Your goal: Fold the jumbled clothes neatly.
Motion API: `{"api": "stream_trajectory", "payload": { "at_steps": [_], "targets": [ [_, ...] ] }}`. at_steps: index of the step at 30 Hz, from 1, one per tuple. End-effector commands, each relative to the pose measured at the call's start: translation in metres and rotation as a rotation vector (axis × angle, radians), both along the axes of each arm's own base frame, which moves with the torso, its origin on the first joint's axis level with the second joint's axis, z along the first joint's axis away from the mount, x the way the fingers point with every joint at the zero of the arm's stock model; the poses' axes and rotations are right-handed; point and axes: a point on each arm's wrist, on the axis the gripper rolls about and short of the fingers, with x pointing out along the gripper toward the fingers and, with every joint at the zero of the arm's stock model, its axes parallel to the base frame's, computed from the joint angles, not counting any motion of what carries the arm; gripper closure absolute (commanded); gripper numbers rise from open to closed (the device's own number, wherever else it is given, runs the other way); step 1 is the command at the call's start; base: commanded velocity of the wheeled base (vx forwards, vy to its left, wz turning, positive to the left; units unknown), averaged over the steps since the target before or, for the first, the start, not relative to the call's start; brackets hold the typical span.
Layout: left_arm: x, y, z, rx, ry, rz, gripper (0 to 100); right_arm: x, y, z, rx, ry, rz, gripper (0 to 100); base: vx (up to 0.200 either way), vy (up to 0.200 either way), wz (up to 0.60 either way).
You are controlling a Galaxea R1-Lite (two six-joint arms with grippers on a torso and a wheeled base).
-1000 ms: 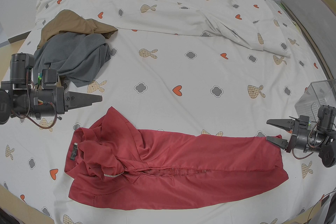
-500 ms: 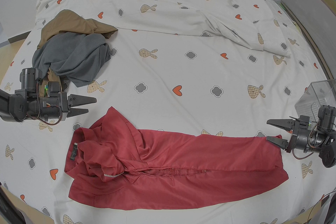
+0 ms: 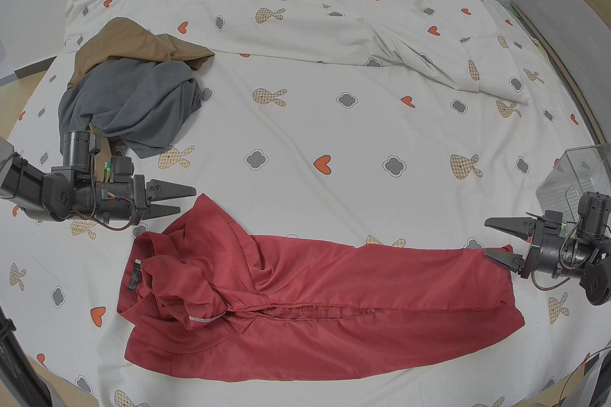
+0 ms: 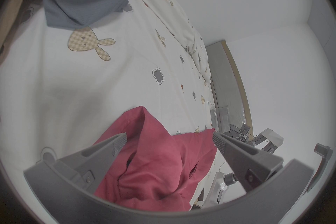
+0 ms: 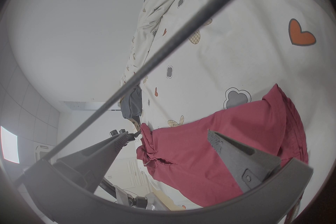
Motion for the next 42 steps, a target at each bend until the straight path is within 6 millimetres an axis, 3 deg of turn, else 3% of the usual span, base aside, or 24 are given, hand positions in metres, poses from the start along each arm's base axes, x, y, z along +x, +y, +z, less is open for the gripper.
{"api": "stream_trajectory", "payload": {
  "at_steps": [1, 19, 31, 32, 42],
  "targets": [
    [0.013, -0.006, -0.017, 0.002, 0.025, -0.019, 0, -0.001, 0.0, -0.001, 0.0, 0.002, -0.001, 0, 0.0, 0.0, 0.0],
    [0.005, -0.025, -0.003, -0.001, 0.003, -0.07, 0, 0.0, 0.004, -0.003, -0.002, 0.007, 0.016, 0, 0.0, 0.0, 0.0],
    [0.017, -0.031, -0.021, -0.002, 0.037, -0.085, 0, -0.001, 0.004, -0.002, -0.003, 0.003, 0.019, 0, 0.0, 0.0, 0.0],
    [0.017, -0.03, -0.021, -0.002, 0.037, -0.084, 100, -0.001, 0.004, -0.002, -0.003, 0.003, 0.019, 0, 0.0, 0.0, 0.0],
    [0.018, -0.024, -0.022, -0.001, 0.034, -0.068, 100, -0.002, 0.004, -0.001, -0.003, -0.003, 0.016, 0, 0.0, 0.0, 0.0]
  ]
}}
